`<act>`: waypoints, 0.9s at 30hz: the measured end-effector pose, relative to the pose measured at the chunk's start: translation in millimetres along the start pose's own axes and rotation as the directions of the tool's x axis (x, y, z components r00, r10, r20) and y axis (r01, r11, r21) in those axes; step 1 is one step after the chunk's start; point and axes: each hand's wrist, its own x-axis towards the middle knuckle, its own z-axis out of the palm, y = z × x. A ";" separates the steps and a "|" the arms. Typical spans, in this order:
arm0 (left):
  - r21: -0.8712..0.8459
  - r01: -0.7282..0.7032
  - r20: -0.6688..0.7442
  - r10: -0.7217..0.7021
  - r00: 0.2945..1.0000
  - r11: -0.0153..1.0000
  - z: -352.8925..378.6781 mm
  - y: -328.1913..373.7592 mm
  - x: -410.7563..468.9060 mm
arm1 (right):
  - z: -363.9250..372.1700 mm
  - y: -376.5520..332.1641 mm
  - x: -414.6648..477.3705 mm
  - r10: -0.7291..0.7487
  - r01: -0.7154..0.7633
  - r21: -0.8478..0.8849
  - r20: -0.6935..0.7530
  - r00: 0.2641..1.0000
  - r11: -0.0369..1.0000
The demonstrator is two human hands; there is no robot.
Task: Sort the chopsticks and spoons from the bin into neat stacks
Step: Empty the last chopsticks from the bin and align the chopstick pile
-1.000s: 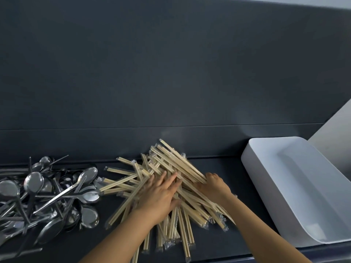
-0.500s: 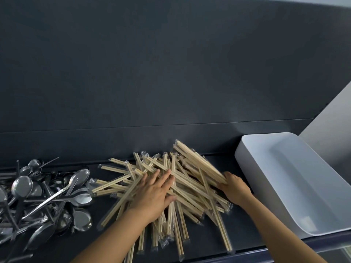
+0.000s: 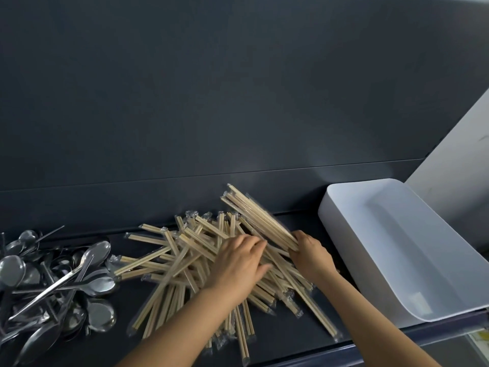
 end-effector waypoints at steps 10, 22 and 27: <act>0.108 -0.068 0.239 0.040 0.970 0.992 29.8 -2.6 14.6 | -24.1 3.9 -8.1 -0.065 0.077 0.290 -0.050 0.997 0.954; -0.956 0.026 -0.028 -0.181 0.983 0.291 -76.2 17.0 28.1 | -33.4 -22.8 -48.5 -0.220 0.239 0.893 -0.164 0.962 0.382; -0.967 -0.011 -0.038 -0.104 0.994 0.255 -100.9 34.4 34.6 | -15.5 -35.0 -58.5 -0.307 0.317 0.873 -0.207 0.929 0.371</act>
